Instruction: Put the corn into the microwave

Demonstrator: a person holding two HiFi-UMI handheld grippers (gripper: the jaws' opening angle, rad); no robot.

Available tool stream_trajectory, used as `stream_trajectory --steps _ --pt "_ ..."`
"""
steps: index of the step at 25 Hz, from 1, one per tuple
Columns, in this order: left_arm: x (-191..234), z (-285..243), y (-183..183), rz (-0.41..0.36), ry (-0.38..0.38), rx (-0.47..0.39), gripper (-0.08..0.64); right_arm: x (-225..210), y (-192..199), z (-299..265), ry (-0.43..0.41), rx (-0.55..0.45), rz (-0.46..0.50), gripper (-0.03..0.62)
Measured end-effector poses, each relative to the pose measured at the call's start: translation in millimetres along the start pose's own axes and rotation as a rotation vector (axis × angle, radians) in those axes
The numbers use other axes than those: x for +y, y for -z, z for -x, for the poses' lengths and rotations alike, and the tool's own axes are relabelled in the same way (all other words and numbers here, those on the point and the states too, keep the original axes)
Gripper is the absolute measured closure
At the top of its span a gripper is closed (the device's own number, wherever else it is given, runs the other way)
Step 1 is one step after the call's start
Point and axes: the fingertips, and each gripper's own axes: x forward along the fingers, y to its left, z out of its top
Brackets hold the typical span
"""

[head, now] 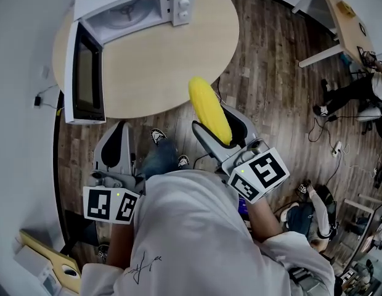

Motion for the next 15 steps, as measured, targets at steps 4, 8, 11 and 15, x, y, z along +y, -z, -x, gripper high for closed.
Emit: stream_trajectory --steps 4,8,11,15 --pt "14.1 -14.7 -8.0 0.0 -0.001 0.006 0.571 -6.5 -8.3 -18.6 0.002 0.003 -0.004 0.327" --pt "27.8 -26.6 -15.1 0.003 -0.001 0.01 0.571 -12.2 -15.6 -35.8 0.007 0.008 -0.005 0.327" --pt "39.2 -33.8 -23.5 0.002 0.002 0.007 0.571 -12.6 -23.2 -49.5 0.009 0.008 -0.003 0.327" --pt "53.1 -41.8 -32.3 -0.001 0.008 0.0 0.571 -11.5 -29.7 -65.7 0.01 0.009 -0.004 0.327"
